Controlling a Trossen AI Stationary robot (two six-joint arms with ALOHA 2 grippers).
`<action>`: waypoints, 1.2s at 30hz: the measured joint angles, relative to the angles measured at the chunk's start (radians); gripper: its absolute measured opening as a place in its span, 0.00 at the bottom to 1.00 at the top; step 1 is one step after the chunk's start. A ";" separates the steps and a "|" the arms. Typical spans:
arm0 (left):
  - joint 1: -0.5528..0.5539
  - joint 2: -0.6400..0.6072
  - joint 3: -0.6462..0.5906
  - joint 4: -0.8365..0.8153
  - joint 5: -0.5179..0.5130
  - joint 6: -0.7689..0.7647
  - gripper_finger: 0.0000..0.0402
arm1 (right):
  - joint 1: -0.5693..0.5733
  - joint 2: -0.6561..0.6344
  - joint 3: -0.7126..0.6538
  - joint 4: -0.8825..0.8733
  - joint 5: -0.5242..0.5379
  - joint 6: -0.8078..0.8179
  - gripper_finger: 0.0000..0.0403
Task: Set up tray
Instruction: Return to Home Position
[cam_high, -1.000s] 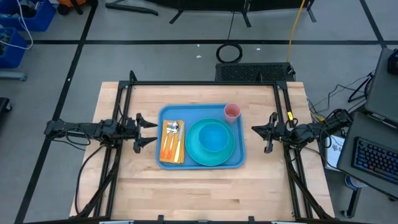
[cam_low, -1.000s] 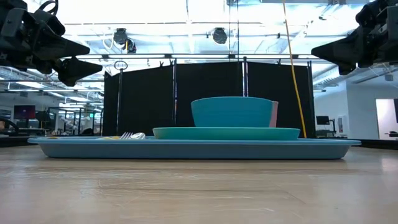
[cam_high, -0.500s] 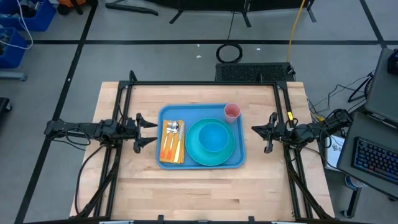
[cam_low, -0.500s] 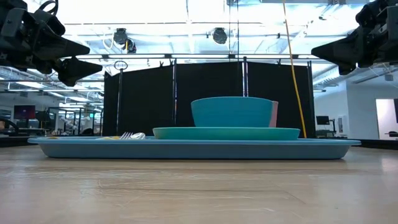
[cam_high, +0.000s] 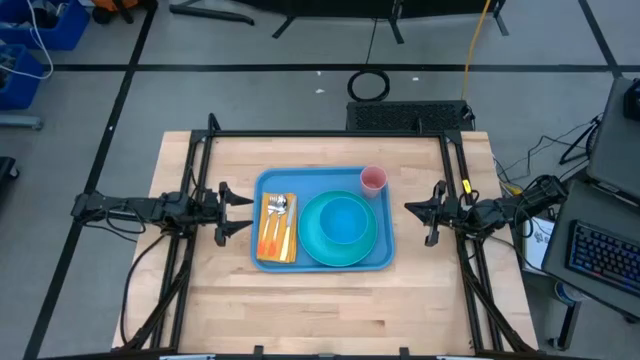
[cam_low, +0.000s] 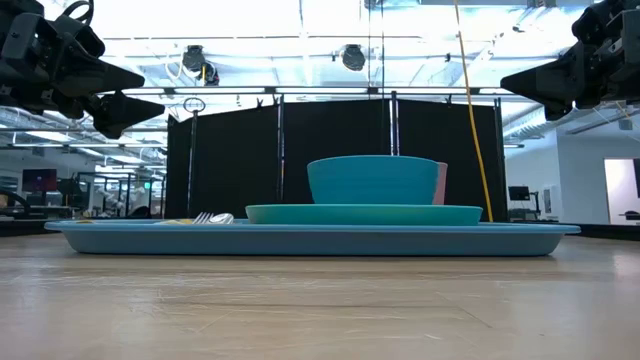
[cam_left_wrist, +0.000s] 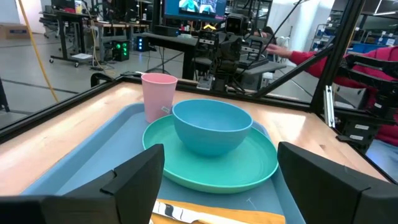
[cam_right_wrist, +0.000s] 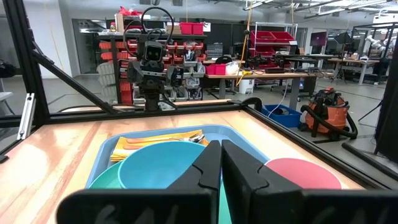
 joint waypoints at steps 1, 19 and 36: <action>0.000 0.000 0.000 0.000 0.000 0.000 0.79 | 0.000 0.000 0.000 0.000 0.000 0.000 0.01; 0.000 0.000 0.000 0.000 0.000 0.000 0.78 | 0.000 0.000 0.000 0.000 0.000 0.000 0.01; 0.000 0.000 0.000 0.000 0.000 0.000 0.79 | 0.000 0.000 0.000 0.000 0.000 0.000 0.01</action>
